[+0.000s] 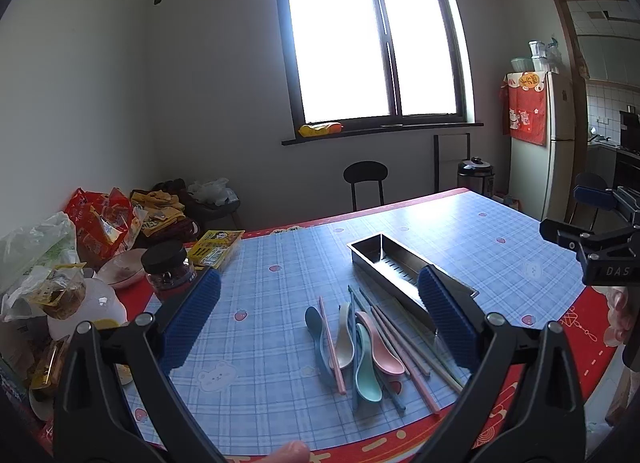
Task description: Organize utensils
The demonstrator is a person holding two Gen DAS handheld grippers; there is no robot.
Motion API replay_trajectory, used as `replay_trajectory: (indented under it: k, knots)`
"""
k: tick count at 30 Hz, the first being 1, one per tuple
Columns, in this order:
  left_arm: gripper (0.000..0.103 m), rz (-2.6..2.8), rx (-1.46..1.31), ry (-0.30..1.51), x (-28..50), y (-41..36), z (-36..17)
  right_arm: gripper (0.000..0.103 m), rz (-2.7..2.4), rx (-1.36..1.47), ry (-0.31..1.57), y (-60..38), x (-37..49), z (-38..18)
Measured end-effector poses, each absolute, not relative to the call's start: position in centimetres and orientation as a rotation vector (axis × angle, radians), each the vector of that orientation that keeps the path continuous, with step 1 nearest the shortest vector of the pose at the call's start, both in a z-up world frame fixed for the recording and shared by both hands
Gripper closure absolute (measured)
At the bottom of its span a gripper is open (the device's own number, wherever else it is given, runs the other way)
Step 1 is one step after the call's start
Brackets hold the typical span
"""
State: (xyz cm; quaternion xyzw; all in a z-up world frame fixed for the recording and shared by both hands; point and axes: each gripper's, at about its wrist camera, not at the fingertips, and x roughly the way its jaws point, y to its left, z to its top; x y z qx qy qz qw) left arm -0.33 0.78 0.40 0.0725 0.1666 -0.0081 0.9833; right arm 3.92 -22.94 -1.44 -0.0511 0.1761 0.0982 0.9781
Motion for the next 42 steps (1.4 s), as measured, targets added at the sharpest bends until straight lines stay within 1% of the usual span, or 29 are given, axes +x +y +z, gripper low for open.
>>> replay_trajectory:
  k: [21,42]
  knots:
    - [0.006,-0.019,0.135,0.330,-0.24,1.20,1.17,0.005,0.198,-0.108,0.361,-22.81,4.00,-1.41]
    - [0.006,-0.016,0.136,0.332,-0.55,1.08,0.48,0.005,0.195,-0.111,0.379,-22.57,4.36,-2.09]
